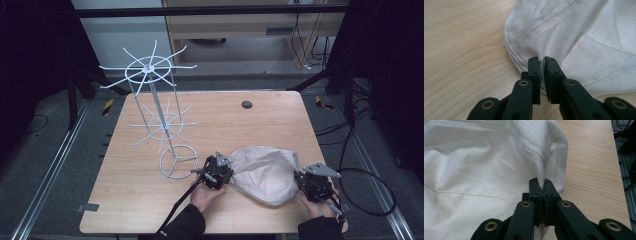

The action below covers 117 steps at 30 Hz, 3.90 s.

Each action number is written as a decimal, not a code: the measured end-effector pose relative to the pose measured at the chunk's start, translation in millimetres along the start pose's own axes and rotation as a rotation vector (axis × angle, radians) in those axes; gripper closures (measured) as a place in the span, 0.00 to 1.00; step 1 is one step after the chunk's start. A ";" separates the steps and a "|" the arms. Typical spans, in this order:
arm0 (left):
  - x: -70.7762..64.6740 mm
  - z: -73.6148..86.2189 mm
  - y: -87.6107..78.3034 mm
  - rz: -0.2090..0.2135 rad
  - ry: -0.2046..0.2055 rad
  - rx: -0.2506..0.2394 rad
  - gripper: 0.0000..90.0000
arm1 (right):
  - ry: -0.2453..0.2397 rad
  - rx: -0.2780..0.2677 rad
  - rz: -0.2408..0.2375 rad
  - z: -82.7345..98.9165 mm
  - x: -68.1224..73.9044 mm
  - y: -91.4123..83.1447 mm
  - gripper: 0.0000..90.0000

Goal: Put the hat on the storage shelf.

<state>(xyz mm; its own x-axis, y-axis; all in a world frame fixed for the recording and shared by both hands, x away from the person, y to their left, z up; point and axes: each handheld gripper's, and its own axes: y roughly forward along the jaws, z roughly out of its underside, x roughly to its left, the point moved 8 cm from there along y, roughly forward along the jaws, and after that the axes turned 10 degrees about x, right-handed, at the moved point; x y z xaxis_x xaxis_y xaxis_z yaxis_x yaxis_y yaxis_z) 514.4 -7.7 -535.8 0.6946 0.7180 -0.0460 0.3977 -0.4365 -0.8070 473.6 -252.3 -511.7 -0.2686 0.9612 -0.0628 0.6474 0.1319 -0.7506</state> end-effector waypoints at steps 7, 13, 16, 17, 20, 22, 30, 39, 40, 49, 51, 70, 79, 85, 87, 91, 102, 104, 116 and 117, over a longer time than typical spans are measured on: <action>-2.8 -1.5 -9.8 -0.004 -0.002 -0.046 0.98 | 0.016 -0.029 -0.017 -6.1 -5.2 0.3 0.98; -7.5 6.8 -29.1 0.023 0.015 -0.100 0.98 | 0.021 -0.085 -0.035 -26.4 -4.4 3.0 0.99; -11.4 14.2 -38.6 0.028 0.015 -0.117 0.98 | 0.009 -0.106 -0.043 -38.8 -1.2 8.1 0.99; -13.0 15.7 -40.2 0.030 0.013 -0.122 0.98 | 0.004 -0.109 -0.041 -42.3 -0.2 10.5 0.99; -16.0 18.9 -42.5 0.032 0.018 -0.127 0.99 | -0.009 -0.121 -0.034 -52.9 3.0 17.2 0.98; -21.0 22.5 -43.2 0.032 0.031 -0.122 0.99 | -0.009 -0.127 -0.033 -56.1 4.2 19.1 0.98; -34.2 27.4 -39.7 0.033 0.046 -0.119 0.99 | -0.023 -0.126 -0.011 -71.0 9.3 39.2 0.98; -34.1 29.9 -35.0 0.022 0.034 -0.113 0.97 | -0.015 -0.114 -0.009 -71.9 7.9 47.2 0.94; -34.1 29.9 -35.0 0.022 0.034 -0.113 0.97 | -0.015 -0.114 -0.009 -71.9 7.9 47.2 0.94; -19.2 14.4 -70.1 0.009 0.038 -0.216 0.73 | 0.008 -0.157 0.000 -73.0 0.4 34.4 0.80; -16.1 3.8 -75.7 0.018 0.062 -0.232 0.66 | 0.017 -0.181 0.004 -72.3 -3.2 25.6 0.75; 24.0 -39.1 -48.7 -0.050 0.073 -0.189 0.80 | -0.021 -0.150 -0.074 -32.8 18.9 -3.5 0.82; 45.5 -37.1 -22.6 -0.085 0.069 -0.122 1.00 | -0.040 -0.101 -0.172 -11.3 47.1 -10.8 1.00; 47.6 -30.0 -4.2 -0.059 0.068 -0.066 1.00 | -0.058 -0.047 -0.227 4.7 69.6 -0.6 1.00; 46.7 -26.5 -0.1 -0.053 0.075 -0.049 1.00 | -0.055 -0.028 -0.231 7.3 72.2 5.8 1.00; 43.3 -17.9 4.1 -0.028 0.077 -0.038 1.00 | -0.041 -0.012 -0.203 7.7 68.1 13.6 1.00; 22.7 1.6 -4.0 0.016 0.103 -0.059 1.00 | 0.002 0.033 -0.156 5.5 40.6 35.3 1.00; 17.3 3.7 -4.9 0.023 0.117 -0.067 1.00 | 0.004 0.035 -0.146 3.3 35.5 39.4 1.00; -24.5 17.0 -11.2 0.094 0.159 -0.074 1.00 | 0.044 0.027 -0.128 -9.4 8.4 55.3 1.00; -27.2 17.6 -11.3 0.099 0.169 -0.070 1.00 | 0.044 0.027 -0.128 -9.4 8.4 55.3 1.00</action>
<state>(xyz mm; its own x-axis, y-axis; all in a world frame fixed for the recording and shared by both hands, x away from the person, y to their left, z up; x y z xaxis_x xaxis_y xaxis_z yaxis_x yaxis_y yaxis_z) 480.5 -12.7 -535.7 0.8205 0.5713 -0.0190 0.3593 -0.5413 -0.7602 513.8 -234.7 -547.6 -0.3155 0.9468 0.0632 0.5905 0.2481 -0.7679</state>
